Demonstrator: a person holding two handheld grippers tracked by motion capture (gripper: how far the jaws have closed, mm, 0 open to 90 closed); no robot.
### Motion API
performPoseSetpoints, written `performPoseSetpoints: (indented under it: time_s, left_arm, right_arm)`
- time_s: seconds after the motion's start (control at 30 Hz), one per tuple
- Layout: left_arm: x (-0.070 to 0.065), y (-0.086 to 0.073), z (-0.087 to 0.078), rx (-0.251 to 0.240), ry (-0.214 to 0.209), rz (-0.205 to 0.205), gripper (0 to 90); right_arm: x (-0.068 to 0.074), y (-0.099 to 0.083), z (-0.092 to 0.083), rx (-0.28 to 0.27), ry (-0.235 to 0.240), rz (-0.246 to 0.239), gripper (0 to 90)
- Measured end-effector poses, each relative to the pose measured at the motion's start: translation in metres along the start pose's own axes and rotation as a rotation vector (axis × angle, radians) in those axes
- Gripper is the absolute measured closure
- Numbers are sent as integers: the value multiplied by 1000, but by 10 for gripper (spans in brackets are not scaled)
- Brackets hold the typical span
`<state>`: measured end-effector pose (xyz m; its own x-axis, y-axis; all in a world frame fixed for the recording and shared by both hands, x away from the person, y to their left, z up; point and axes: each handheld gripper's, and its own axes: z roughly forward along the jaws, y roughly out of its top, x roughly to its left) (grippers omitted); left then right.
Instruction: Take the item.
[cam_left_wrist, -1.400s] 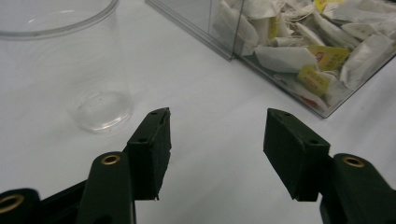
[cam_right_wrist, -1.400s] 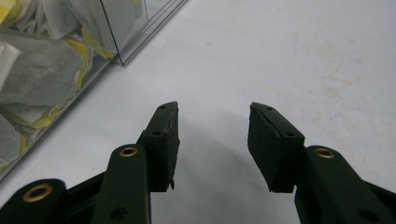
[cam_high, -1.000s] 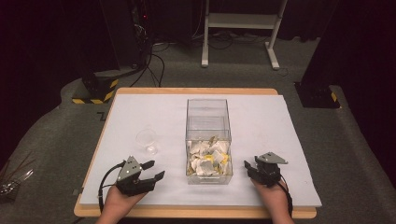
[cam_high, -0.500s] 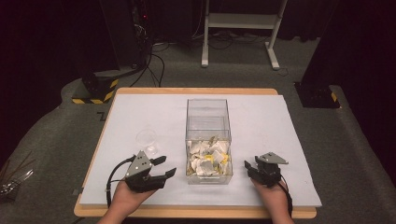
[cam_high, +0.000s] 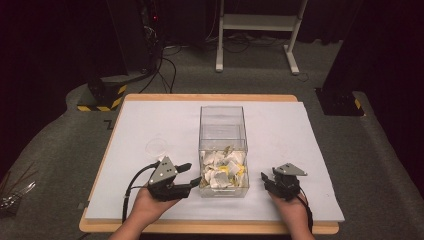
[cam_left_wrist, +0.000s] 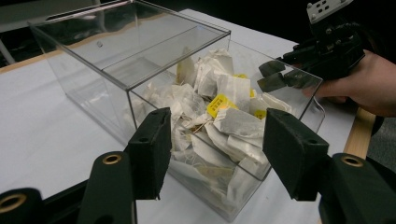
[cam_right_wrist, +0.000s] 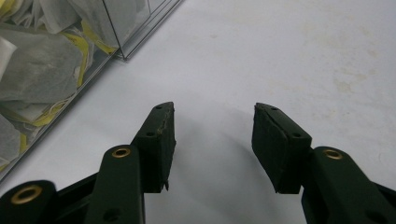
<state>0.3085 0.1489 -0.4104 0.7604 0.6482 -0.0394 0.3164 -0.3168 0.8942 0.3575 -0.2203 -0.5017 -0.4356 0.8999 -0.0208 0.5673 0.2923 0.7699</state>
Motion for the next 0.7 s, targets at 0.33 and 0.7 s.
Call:
performPoseSetpoints:
  time_s: [0.33,0.7]
  left_arm:
    - [-10,13,29,47,-47,17,416]
    - [-12,24,54,105,-40,27,371]
  right_arm:
    - [1,0,0,-3,-3,-4,495]
    - [1,0,0,-1,5,-15,495]
